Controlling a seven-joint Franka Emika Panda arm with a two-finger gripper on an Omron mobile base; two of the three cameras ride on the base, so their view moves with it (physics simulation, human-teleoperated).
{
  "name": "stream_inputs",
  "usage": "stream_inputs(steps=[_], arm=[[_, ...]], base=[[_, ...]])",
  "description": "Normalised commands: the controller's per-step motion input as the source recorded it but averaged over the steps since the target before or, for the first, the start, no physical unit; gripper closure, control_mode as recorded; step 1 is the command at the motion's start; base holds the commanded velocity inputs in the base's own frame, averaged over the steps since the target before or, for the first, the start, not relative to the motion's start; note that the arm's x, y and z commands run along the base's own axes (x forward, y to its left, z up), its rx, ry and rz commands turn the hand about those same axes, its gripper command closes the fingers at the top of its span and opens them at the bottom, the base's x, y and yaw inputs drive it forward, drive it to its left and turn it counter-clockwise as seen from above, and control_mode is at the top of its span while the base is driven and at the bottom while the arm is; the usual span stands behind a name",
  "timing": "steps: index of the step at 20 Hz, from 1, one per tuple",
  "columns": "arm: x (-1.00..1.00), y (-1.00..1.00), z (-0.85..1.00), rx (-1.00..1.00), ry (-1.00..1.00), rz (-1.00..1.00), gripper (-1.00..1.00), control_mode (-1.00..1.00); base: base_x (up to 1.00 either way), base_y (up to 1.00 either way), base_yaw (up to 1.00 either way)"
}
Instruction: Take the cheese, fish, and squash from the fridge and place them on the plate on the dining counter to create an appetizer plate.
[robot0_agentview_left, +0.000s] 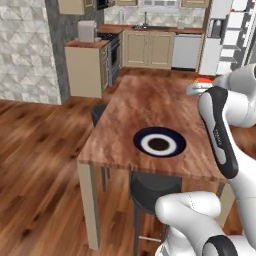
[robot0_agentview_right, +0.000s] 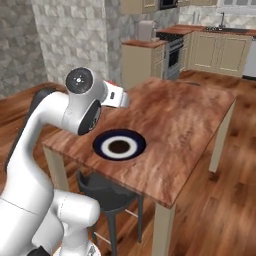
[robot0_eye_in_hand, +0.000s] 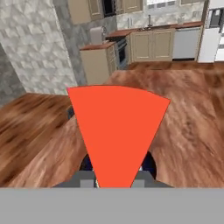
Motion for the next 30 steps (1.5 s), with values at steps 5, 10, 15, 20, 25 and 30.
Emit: stream_inputs(steps=[5,10,15,20,25,30], arm=[[0.08,0.04,-0.04,-0.01,0.00,-0.05,1.00,-1.00],[0.12,0.38,-0.22,-0.01,0.01,-0.19,1.00,-1.00],[0.00,0.36,-0.24,-0.01,0.03,-0.16,1.00,-1.00],[0.00,0.17,-0.21,0.00,0.05,-0.14,1.00,-1.00],[0.00,0.00,-0.16,0.00,0.11,-0.11,1.00,-1.00],[0.00,0.00,-0.21,0.02,0.13,-0.06,1.00,-1.00]], base=[[0.54,0.17,-0.21],[0.00,0.00,0.00],[0.00,0.00,0.00],[0.00,0.00,0.00],[0.00,0.00,0.00],[0.00,0.00,0.00]])
